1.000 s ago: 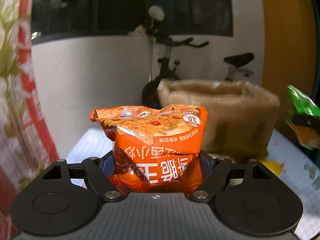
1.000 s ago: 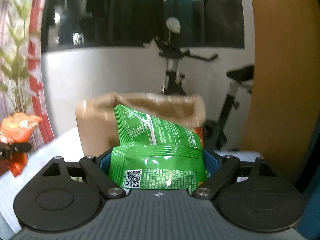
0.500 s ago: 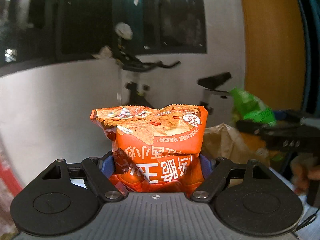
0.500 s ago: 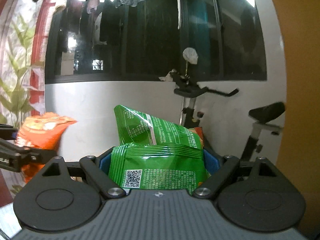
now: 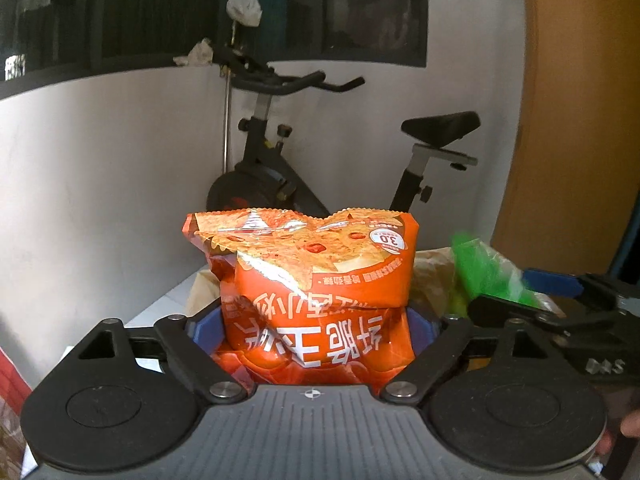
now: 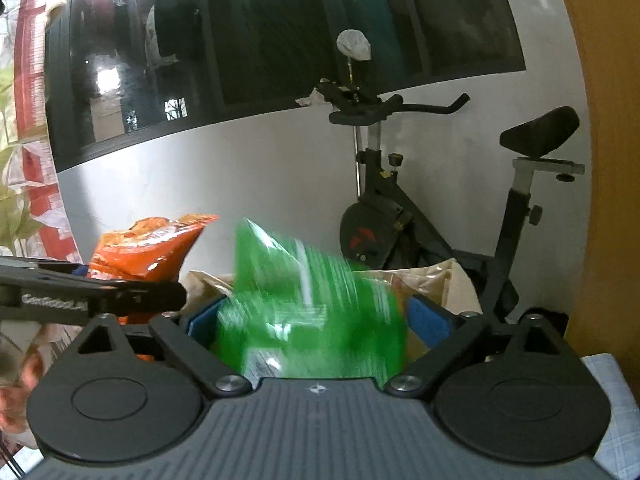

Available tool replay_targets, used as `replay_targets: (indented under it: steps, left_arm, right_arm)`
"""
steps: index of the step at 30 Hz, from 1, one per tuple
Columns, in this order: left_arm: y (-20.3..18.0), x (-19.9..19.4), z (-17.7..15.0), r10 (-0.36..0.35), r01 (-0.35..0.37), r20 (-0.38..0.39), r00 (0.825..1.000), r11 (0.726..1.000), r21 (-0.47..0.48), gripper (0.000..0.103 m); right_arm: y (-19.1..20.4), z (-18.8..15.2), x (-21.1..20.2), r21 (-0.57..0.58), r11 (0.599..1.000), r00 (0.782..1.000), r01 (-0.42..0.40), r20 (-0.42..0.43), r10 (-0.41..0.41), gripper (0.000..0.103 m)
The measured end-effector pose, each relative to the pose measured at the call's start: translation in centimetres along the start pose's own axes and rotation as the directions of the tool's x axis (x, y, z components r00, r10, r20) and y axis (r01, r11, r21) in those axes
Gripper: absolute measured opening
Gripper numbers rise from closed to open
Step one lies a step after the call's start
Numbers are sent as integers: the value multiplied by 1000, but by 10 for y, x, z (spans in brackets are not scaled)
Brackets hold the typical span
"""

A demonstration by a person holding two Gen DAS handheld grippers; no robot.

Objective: Organize snacks
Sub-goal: 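Carry both bags over the lined box and open both tools to drop them, then grasp the pale green barcode bag with the left tool while the right tool grasps the yellow chip bag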

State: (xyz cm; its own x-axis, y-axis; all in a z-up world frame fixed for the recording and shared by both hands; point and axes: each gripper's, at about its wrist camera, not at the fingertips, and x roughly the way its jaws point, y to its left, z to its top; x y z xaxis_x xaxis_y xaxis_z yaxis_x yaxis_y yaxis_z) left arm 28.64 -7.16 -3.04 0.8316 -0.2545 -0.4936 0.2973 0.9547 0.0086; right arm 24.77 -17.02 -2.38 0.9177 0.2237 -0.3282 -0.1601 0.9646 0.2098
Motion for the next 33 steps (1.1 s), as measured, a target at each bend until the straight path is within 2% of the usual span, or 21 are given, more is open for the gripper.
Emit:
replay_targets:
  steps: [5, 10, 15, 20, 25, 29, 31, 33]
  left_arm:
    - [2, 5, -12, -25, 25, -33, 999, 1000, -13, 92]
    - [4, -1, -19, -49, 49, -41, 998, 999, 15, 94]
    - [4, -17, -20, -43, 43, -3, 999, 999, 27, 99]
    - [6, -18, -21, -35, 36, -34, 999, 999, 2, 99]
    - [16, -41, -29, -30, 30, 3, 1000, 999, -44, 99]
    - [20, -61, -40, 29, -29, -10, 1000, 999, -36, 95]
    - [24, -74, -49, 14, -14, -9, 1000, 999, -45, 93]
    - [32, -85, -61, -12, 11, 0, 1000, 995, -99, 93]
  right_arm:
    - [0, -7, -9, -29, 999, 999, 41, 3, -41, 100]
    - [3, -9, -23, -13, 999, 999, 40, 18, -40, 100]
    - [9, -12, -33, -4, 1000, 999, 28, 15, -28, 100]
    - [17, -14, -39, -11, 1000, 1000, 27, 9, -27, 100]
    - [20, -17, -53, -16, 999, 1000, 28, 6, -28, 100]
    - [28, -27, -68, -57, 998, 1000, 25, 15, -24, 100]
    - [33, -35, -74, -98, 995, 1000, 27, 11, -26, 100]
    - [38, -46, -81, -133, 991, 1000, 28, 11, -26, 100]
